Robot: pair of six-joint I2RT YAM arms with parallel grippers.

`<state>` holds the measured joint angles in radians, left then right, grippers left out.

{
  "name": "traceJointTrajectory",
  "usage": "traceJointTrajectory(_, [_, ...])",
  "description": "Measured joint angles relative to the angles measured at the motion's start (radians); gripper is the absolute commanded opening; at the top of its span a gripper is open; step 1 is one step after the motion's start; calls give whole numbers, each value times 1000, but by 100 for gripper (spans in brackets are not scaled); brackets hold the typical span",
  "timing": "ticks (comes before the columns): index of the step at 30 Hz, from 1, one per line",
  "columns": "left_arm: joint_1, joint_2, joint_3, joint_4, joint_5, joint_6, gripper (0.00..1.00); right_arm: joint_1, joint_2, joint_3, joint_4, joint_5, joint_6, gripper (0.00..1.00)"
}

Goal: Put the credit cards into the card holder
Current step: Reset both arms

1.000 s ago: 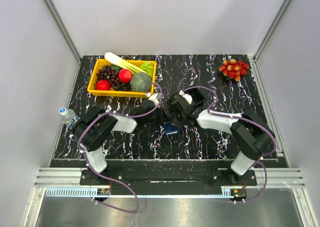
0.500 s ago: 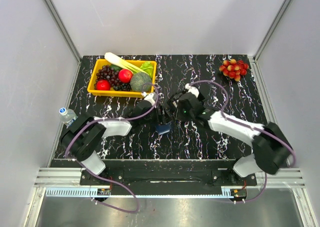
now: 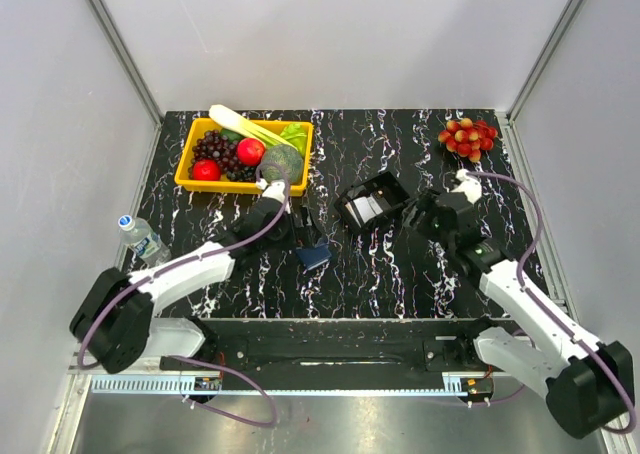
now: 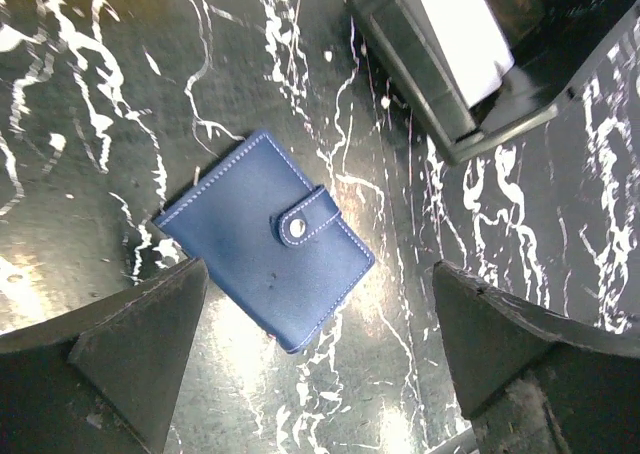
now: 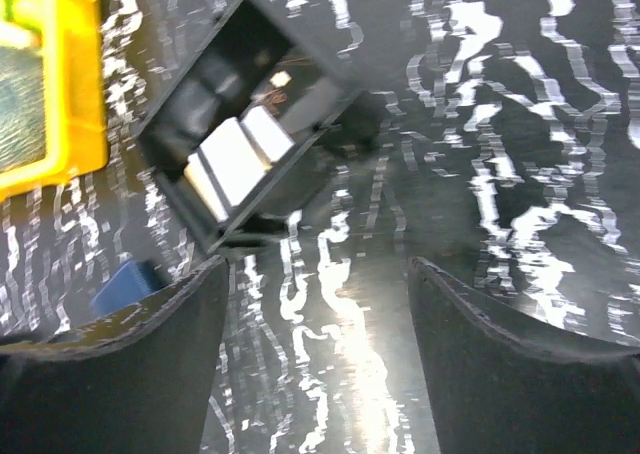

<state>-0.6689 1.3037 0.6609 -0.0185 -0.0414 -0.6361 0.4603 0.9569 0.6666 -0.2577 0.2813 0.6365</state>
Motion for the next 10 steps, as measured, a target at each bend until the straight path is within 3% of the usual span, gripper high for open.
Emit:
traceJointTrajectory(5, [24,-108,0,-57,-82,5,99,-191,-41,-19,-49,-33,-24,99])
traceJointTrajectory(10, [74,-147,0,-135,-136,16,99,-367,-29,-20,-65,-67,-59,99])
